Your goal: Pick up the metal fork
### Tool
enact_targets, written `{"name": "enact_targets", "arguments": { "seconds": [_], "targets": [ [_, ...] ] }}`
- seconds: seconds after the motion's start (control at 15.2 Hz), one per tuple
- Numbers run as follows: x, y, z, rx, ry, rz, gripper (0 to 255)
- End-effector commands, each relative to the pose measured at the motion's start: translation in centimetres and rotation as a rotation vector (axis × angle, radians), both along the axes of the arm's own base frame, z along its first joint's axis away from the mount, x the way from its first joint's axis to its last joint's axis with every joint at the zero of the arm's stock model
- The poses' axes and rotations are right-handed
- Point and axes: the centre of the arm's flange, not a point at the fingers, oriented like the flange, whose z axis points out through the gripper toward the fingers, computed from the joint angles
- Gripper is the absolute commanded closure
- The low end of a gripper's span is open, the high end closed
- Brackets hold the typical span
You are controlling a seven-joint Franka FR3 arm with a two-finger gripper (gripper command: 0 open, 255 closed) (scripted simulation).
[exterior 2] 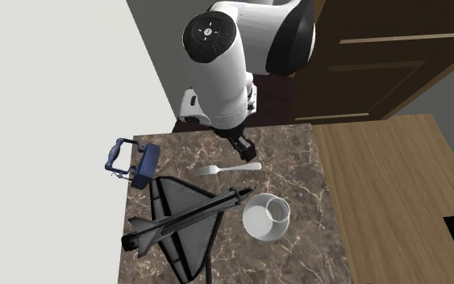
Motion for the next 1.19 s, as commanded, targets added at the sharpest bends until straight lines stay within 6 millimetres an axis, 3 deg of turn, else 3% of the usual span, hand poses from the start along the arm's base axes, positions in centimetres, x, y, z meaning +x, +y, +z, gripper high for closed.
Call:
{"name": "enact_targets", "arguments": {
  "seconds": [0.0, 0.2, 0.26, 0.73, 0.86, 0.92, 1.12],
  "targets": [
    [1.5, 0.5, -2.4, 0.001, 0.035, -0.210, 0],
    [3.5, 0.5, -6.0, 0.001, 0.087, -0.498, 0],
    [3.7, 0.5, -6.3, 0.001, 0.093, -0.529, 0],
    [3.7, 0.5, -10.3, 0.001, 0.093, -0.529, 0],
    [3.7, 0.5, -10.3, 0.001, 0.093, -0.529, 0],
    [3.6, 0.5, -10.4, 0.001, 0.093, -0.529, 255],
    [3.6, 0.4, -10.4, 0.001, 0.093, -0.529, 255]
  ]
}}
